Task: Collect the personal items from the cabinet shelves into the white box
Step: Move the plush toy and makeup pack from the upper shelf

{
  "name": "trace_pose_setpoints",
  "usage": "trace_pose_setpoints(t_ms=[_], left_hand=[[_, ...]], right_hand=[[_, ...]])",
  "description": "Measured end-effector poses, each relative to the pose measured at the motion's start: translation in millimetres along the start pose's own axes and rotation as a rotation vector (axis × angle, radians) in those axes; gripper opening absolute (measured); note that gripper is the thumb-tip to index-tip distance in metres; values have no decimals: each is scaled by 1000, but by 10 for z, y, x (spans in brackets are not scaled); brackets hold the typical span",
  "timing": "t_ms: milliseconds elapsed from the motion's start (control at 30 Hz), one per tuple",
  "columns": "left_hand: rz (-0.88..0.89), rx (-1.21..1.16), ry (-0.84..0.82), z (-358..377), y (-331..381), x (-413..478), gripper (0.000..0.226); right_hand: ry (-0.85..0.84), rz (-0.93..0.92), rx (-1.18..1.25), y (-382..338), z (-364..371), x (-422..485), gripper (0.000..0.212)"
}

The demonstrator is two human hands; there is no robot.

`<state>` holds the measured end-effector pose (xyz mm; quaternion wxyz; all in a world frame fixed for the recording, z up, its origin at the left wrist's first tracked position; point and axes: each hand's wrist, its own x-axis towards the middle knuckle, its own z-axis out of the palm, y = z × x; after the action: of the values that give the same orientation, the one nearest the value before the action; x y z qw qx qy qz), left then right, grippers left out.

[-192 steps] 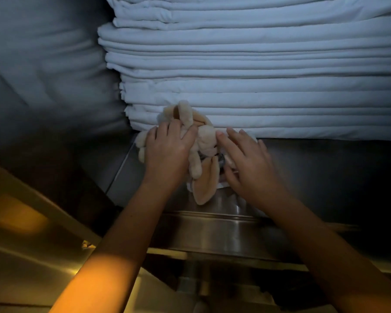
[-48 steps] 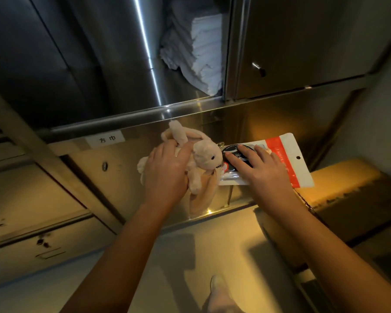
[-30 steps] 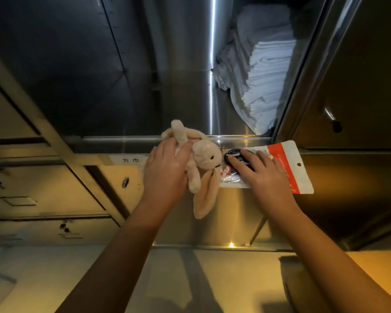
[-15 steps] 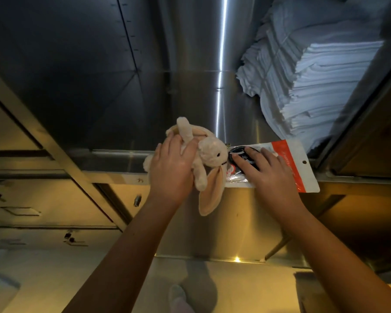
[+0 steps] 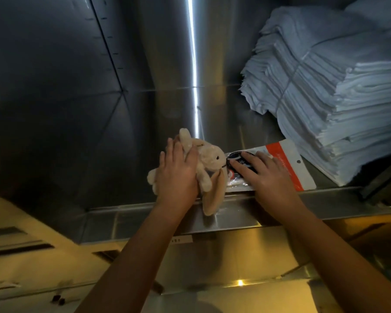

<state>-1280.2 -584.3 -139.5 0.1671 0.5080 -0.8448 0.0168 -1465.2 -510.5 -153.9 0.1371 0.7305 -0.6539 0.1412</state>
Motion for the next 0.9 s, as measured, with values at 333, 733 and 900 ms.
trace_pose_setpoints(t_ms=[333,733,900], left_hand=[[-139,-23,-95,257,-15,309,72],[203,49,-45,96,-138,289,93],[460,79,-124,-17,-284,417,65]], right_hand=[[-163,-107,96,242,121,363,72],[-422,-161,137,603,131,634,85],[-321,109,303,335,14,593,54]])
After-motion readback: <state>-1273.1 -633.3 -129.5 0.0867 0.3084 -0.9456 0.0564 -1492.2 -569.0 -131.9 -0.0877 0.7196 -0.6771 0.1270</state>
